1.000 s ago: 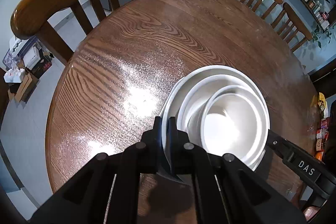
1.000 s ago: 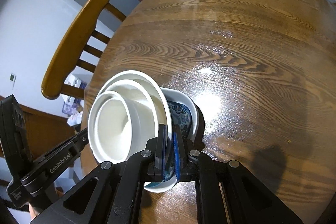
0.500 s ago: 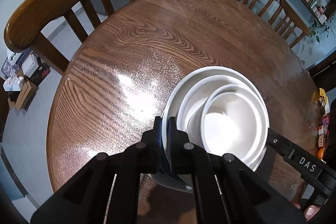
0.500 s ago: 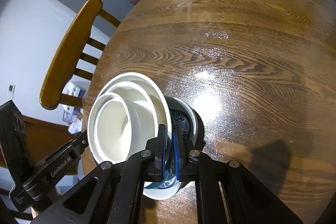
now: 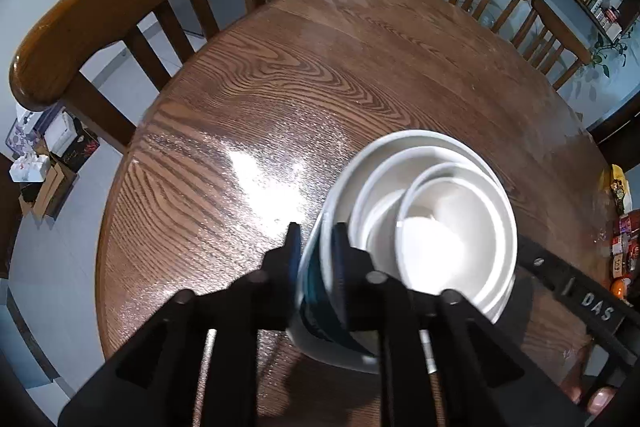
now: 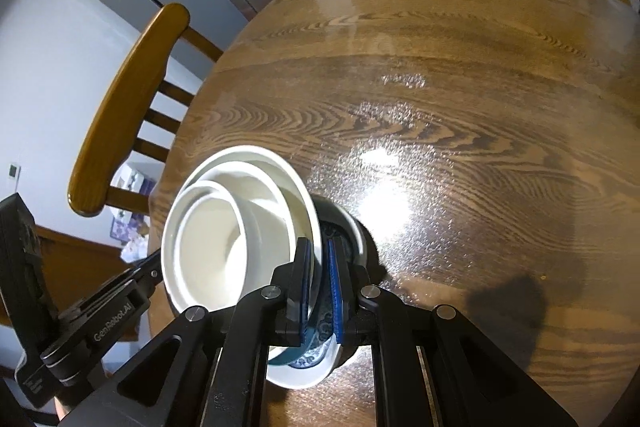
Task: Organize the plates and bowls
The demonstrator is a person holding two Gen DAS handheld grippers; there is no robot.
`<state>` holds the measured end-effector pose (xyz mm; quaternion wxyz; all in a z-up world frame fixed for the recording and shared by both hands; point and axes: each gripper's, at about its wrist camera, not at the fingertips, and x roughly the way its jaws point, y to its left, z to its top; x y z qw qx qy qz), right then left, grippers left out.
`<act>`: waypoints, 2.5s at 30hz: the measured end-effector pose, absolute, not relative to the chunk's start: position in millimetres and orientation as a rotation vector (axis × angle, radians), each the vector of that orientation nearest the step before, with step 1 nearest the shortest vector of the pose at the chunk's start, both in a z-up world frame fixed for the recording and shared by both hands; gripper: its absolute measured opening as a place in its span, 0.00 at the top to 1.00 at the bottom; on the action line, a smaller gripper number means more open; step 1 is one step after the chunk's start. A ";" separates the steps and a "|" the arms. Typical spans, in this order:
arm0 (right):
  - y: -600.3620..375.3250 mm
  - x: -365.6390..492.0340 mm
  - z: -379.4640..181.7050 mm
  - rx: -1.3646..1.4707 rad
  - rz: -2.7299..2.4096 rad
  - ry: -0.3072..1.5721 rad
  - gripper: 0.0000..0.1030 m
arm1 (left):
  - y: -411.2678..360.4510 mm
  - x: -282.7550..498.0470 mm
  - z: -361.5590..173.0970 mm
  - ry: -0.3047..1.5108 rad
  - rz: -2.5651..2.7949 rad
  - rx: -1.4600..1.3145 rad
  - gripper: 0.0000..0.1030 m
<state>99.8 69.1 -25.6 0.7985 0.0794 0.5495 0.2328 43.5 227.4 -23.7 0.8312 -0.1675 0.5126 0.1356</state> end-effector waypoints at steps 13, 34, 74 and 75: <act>58.0 64.6 12.7 0.041 0.534 1.026 0.59 | 227.0 13.0 5.5 0.976 0.309 -0.283 0.25; 45.3 -29.9 18.4 -0.207 0.683 0.843 0.18 | 197.7 -50.1 28.0 0.891 0.249 -0.108 0.01; 46.8 -48.1 8.2 -0.231 0.678 0.852 0.15 | 175.4 -62.6 9.7 0.939 0.188 -0.066 0.01; 47.4 -48.2 8.2 -0.230 0.677 0.852 0.15 | 175.1 -62.3 9.5 0.940 0.187 -0.066 0.01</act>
